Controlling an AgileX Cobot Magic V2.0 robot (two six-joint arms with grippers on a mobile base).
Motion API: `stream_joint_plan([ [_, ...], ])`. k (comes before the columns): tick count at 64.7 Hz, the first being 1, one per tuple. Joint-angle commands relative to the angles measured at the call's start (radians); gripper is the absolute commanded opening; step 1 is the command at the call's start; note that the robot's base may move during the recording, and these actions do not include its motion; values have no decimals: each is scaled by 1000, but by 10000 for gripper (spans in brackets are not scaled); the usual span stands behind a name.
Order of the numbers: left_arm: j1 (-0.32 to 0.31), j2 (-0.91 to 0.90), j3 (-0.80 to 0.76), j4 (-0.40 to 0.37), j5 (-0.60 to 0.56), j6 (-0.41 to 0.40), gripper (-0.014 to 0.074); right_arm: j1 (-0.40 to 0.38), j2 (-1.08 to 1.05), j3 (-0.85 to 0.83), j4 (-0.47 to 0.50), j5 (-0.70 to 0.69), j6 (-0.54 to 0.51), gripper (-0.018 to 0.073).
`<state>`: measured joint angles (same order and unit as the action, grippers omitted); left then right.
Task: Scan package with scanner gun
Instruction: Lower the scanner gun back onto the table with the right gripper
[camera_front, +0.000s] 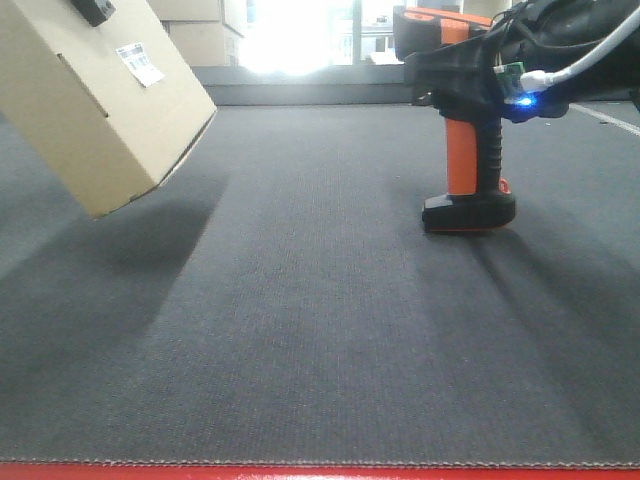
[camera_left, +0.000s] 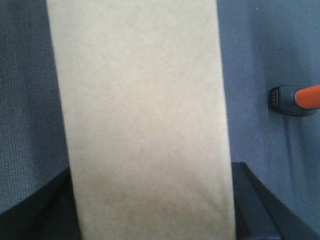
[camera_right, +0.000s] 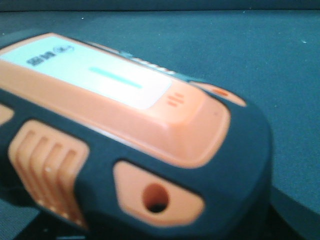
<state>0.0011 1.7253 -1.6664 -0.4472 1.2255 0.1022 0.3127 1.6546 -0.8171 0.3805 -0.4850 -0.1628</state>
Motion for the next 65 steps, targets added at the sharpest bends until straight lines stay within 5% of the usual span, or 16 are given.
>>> stream_joint_plan([
  [1,4,-11,0,-21,-4,1,-111,-2,-3,-7,-13,-68,0,-154],
  [9,4,-11,0,-21,-4,1,-111,-2,-3,-7,-13,-58,0,-68],
  [22,4,-11,0,-21,-4,1,-111,-2,-3,-7,-13,-39,0,383],
  [30,4,-11,0,-21,-4,1,-111,-2,-3,-7,-13,-35,0,539],
  [65,4,-11,0,-21,-4,1,-111,-2,-33,-7,-13,108,-1,559],
])
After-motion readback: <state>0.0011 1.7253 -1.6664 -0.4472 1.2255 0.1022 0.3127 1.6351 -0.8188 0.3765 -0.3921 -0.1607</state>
